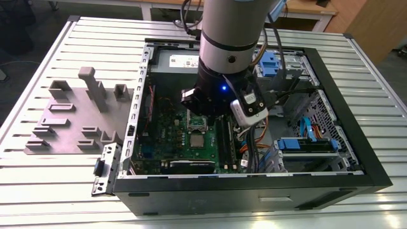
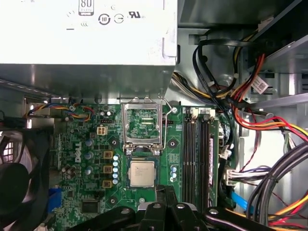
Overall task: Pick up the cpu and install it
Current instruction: 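Close the cpu cover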
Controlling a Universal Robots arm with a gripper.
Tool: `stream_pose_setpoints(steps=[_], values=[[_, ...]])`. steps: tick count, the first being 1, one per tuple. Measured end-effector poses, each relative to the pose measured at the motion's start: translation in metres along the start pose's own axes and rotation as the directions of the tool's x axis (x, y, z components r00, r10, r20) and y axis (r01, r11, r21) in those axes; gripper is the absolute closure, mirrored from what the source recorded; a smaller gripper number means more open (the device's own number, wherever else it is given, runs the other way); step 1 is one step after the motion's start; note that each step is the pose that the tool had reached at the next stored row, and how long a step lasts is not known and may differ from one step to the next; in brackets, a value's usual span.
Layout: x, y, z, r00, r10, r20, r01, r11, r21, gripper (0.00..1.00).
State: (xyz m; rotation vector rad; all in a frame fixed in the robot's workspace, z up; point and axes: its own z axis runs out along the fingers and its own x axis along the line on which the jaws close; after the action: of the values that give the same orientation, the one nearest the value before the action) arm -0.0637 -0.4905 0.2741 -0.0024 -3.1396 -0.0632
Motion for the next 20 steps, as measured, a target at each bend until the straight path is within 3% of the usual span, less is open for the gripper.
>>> stream_pose_setpoints(steps=[6,14,20], values=[[0.0001,0.0003,-0.0067,1.0000,0.000,0.0012,0.000,1.0000,0.0000,0.89],[0.0001,0.0003,-0.0068,1.0000,-0.003,0.0013,0.003,1.0000,0.0003,0.89],[0.0001,0.0002,-0.0068,0.9970,-0.077,-0.0019,0.077,0.9970,0.0004,0.89]])
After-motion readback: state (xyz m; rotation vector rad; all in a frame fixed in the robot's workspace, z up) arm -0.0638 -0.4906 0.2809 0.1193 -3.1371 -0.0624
